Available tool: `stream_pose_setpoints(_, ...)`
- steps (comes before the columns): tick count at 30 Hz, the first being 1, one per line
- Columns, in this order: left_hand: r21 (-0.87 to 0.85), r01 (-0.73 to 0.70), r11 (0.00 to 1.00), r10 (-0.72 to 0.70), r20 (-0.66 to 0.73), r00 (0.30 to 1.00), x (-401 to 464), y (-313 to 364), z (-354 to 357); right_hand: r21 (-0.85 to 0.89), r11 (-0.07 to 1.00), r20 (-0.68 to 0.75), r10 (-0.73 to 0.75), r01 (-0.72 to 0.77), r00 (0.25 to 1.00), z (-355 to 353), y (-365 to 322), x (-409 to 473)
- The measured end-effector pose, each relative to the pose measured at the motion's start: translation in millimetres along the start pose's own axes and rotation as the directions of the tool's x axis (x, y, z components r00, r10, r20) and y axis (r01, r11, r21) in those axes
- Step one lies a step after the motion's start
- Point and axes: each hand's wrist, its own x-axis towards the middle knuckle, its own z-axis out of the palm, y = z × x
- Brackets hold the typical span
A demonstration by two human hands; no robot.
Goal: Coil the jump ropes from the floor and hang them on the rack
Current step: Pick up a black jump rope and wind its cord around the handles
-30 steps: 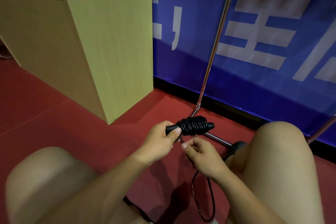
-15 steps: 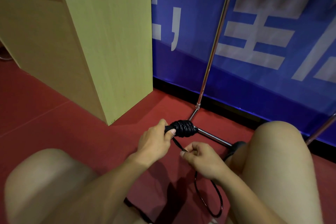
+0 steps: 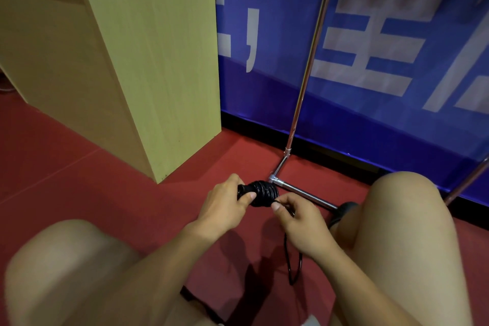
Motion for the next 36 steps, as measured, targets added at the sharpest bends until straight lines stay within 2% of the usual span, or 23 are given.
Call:
stream_pose_setpoints(4,-0.02,-0.095,0.995,0.095,0.038,0.995,-5,3,-2,-0.056,0.991,-0.084,-0.124,0.119,0.989,-3,-5,-4)
stream_pose_setpoints(9,-0.08,-0.199,0.977,0.207,0.116,0.971,-11,5,-6,-0.03,0.989,-0.128,-0.146,0.143,0.981,-5,-4,-2)
stream_pose_setpoints(14,-0.088,-0.261,0.961,0.274,0.207,0.939,-14,7,-8,0.028,0.996,-0.144,-0.079,0.084,0.986,-6,-5,-1)
stream_pose_setpoints(17,-0.096,-0.286,0.953,0.302,0.262,0.917,-18,11,-8,0.07,0.997,-0.132,0.025,-0.016,0.991,-7,-2,1)
stream_pose_setpoints(20,-0.142,-0.307,0.941,0.335,0.265,0.904,-22,14,-11,0.183,0.977,-0.113,0.131,-0.109,0.985,-11,-1,5)
stream_pose_setpoints(25,-0.242,-0.315,0.918,0.376,0.275,0.885,-26,20,-19,0.276,0.952,-0.08,0.162,-0.134,0.984,-25,-2,10)
stream_pose_setpoints(31,-0.434,-0.268,0.86,0.441,0.367,0.819,-32,21,-29,0.338,0.911,0.063,0.231,-0.239,0.971,-25,1,9)
stream_pose_setpoints(34,-0.507,-0.27,0.818,0.477,0.339,0.811,-34,20,-31,0.48,0.794,0.288,0.257,-0.372,0.922,-23,0,5)
stream_pose_setpoints(36,-0.534,-0.275,0.8,0.489,0.312,0.815,-33,21,-32,0.562,0.7,0.42,0.218,-0.441,0.881,-23,-3,2)
